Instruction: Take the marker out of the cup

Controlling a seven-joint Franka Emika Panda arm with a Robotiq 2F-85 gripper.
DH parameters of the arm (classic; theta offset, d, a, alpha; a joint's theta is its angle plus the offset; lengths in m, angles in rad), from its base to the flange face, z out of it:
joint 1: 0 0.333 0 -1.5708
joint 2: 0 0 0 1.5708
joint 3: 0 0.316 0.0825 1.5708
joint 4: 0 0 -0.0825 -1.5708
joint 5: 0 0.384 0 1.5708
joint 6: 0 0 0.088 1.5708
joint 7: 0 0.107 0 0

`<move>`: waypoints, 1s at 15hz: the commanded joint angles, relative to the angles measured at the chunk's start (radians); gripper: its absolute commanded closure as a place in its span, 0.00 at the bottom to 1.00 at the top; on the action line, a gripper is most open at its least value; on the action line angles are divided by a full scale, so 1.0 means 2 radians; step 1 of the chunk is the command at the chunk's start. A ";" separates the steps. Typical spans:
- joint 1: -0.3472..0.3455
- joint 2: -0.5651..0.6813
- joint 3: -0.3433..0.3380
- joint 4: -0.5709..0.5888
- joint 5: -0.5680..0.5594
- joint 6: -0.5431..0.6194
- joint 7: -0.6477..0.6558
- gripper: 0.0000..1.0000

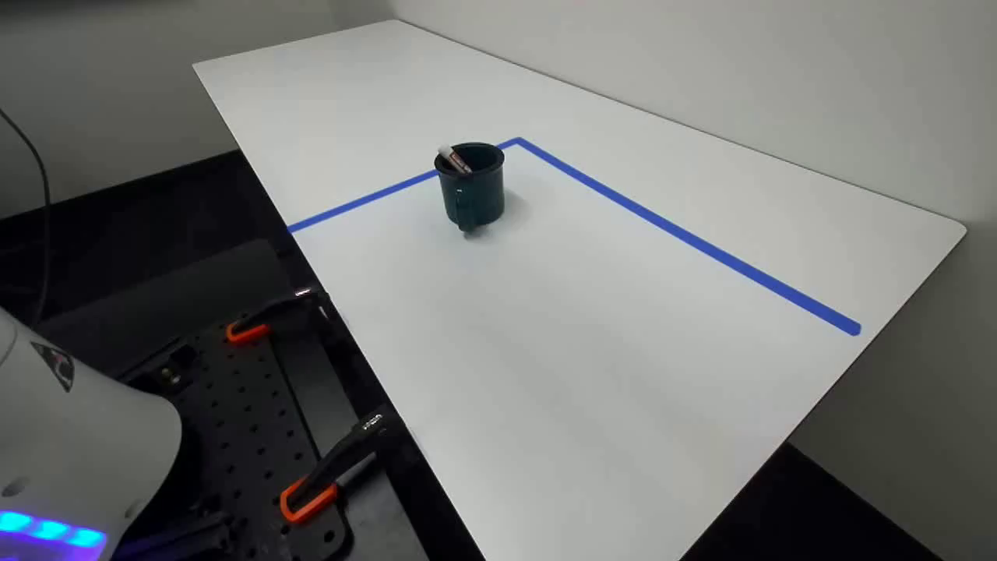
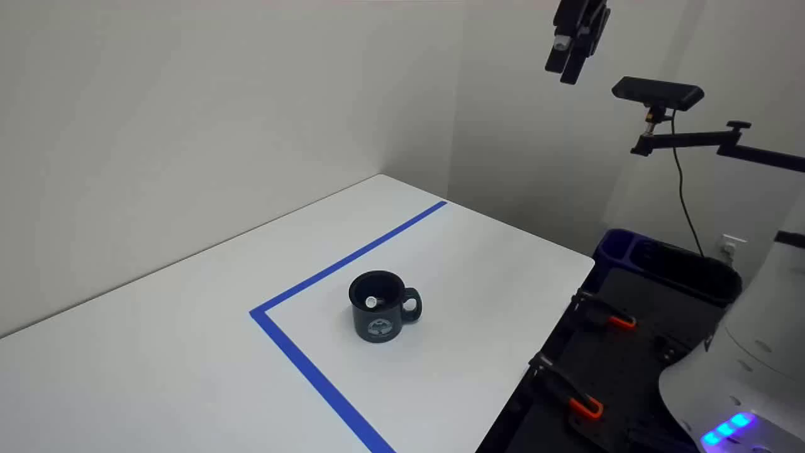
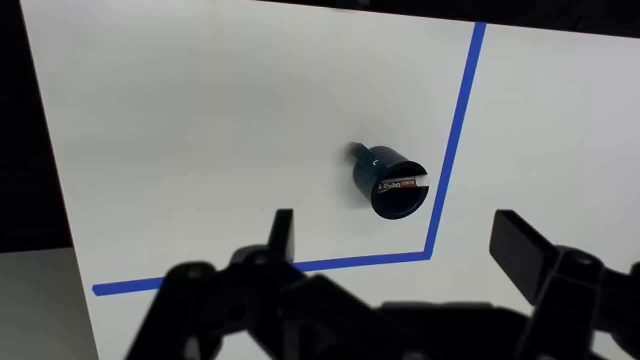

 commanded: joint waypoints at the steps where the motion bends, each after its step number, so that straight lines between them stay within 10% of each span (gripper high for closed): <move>1: -0.012 0.003 0.008 0.002 0.006 -0.002 -0.006 0.00; 7: -0.011 0.012 0.015 0.002 0.015 0.009 0.011 0.00; 15: -0.008 0.099 0.144 -0.005 0.053 0.110 0.231 0.00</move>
